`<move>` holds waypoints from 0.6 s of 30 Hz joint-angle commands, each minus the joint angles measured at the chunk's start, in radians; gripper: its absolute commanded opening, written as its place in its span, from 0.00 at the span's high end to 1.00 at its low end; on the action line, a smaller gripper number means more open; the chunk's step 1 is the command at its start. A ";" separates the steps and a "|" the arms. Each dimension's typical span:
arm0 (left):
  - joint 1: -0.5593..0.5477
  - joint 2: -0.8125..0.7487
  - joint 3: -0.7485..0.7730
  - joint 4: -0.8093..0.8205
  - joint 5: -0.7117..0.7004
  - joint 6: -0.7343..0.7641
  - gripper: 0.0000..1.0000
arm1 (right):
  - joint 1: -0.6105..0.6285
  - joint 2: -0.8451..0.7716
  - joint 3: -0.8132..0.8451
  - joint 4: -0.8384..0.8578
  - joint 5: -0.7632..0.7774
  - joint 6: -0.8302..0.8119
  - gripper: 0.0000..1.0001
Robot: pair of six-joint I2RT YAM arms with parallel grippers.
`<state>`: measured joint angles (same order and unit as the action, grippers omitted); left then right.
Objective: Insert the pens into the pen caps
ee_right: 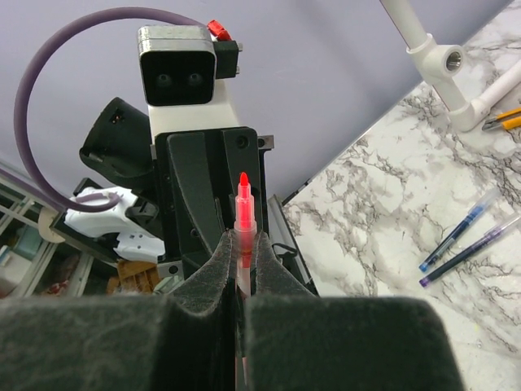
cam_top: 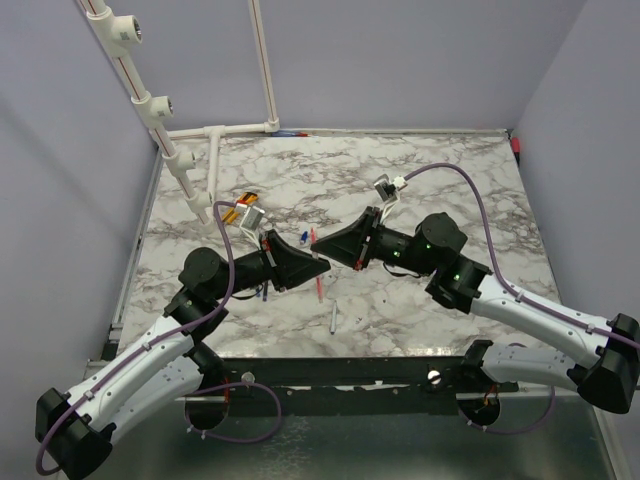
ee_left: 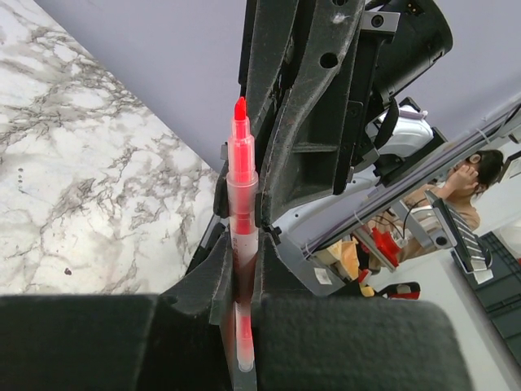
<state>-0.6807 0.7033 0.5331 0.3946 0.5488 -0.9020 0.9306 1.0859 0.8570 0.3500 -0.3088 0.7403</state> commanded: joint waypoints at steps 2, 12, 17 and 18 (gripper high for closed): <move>0.001 -0.006 0.019 0.020 -0.026 0.001 1.00 | 0.008 -0.024 -0.007 -0.031 0.027 -0.018 0.93; 0.001 -0.042 0.059 -0.234 -0.092 0.137 1.00 | 0.008 -0.087 0.073 -0.298 0.139 -0.126 0.49; 0.001 -0.052 0.087 -0.389 -0.135 0.256 1.00 | 0.008 -0.118 0.129 -0.544 0.317 -0.181 0.44; 0.002 -0.053 0.090 -0.421 -0.144 0.275 1.00 | 0.008 -0.114 0.146 -0.608 0.379 -0.184 0.43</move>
<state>-0.6819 0.6670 0.5823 0.1452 0.4702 -0.7612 0.9348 0.9886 0.9333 0.0090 -0.1413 0.6209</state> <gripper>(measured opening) 0.064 0.559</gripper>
